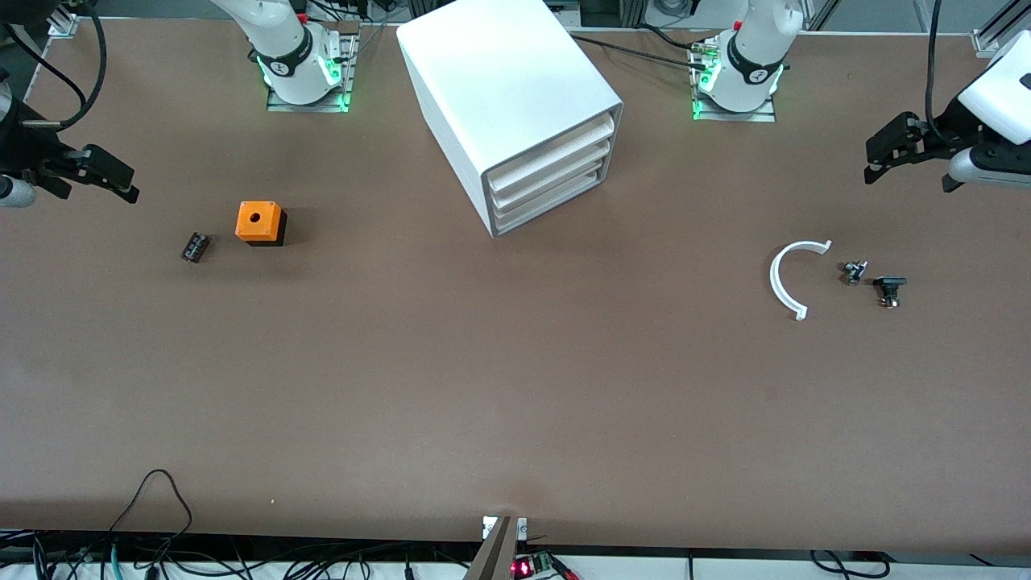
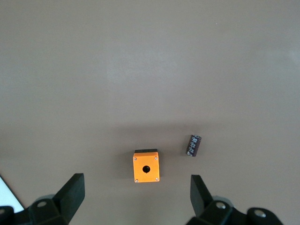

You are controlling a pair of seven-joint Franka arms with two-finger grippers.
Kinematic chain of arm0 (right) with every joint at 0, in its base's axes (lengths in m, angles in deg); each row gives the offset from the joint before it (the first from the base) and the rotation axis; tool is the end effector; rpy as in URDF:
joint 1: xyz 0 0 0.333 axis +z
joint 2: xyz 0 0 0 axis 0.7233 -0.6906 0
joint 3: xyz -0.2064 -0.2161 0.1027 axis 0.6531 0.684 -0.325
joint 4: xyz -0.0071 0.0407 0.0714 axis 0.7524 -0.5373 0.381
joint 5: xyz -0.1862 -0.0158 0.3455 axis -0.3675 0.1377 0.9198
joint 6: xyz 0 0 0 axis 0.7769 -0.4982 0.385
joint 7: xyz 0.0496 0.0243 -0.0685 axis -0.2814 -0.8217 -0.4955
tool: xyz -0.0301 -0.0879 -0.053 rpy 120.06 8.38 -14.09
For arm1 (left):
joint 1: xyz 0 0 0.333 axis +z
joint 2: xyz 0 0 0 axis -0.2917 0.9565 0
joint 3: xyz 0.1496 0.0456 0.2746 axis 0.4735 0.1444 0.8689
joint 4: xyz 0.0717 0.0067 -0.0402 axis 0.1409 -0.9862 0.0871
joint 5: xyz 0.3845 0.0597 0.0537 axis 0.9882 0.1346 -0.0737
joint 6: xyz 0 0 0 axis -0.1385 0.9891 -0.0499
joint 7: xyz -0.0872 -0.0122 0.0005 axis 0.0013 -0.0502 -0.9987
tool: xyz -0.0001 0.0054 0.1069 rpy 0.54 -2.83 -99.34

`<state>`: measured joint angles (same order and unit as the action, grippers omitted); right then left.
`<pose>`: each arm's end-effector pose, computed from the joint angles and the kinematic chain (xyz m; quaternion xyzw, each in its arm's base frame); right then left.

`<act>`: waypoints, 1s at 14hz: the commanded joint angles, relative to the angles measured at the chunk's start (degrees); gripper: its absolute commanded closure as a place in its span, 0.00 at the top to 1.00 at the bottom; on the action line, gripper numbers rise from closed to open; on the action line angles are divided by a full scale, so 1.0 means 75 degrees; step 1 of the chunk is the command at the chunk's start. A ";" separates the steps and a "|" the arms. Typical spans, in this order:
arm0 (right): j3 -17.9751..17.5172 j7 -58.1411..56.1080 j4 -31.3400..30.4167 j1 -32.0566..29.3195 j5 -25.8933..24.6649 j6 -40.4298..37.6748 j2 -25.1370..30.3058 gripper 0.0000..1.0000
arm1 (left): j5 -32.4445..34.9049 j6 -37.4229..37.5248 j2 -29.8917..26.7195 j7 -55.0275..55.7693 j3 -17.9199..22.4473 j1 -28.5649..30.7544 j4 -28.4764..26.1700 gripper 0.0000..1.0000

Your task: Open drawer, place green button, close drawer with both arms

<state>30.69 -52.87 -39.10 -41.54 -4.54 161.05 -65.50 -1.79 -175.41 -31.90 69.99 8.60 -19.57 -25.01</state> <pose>0.5336 -0.0257 0.5847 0.9995 -0.0264 0.0138 0.0105 0.5401 -0.0388 0.6450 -0.9981 0.0598 -0.0138 0.0034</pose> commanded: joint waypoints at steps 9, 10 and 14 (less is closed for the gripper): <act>0.0002 -0.0120 0.0217 -0.0005 0.0064 -0.0188 -0.0082 1.00 | 0.0153 -0.0115 0.0110 -0.0106 -0.0065 -0.0050 -0.0062 1.00; 0.0002 -0.0097 0.0217 -0.0005 0.0064 -0.0188 -0.0082 1.00 | 0.0153 -0.0114 0.0110 -0.0083 -0.0065 -0.0050 -0.0062 1.00; 0.0013 -0.0085 0.0205 -0.0005 0.0041 -0.0188 -0.0082 1.00 | 0.0153 0.0037 0.0110 -0.0036 -0.0053 -0.0050 -0.0062 1.00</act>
<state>30.70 -52.88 -39.02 -41.55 -4.54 160.77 -65.50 -1.79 -176.37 -31.20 69.97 8.34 -19.95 -25.81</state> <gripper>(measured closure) 0.000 0.000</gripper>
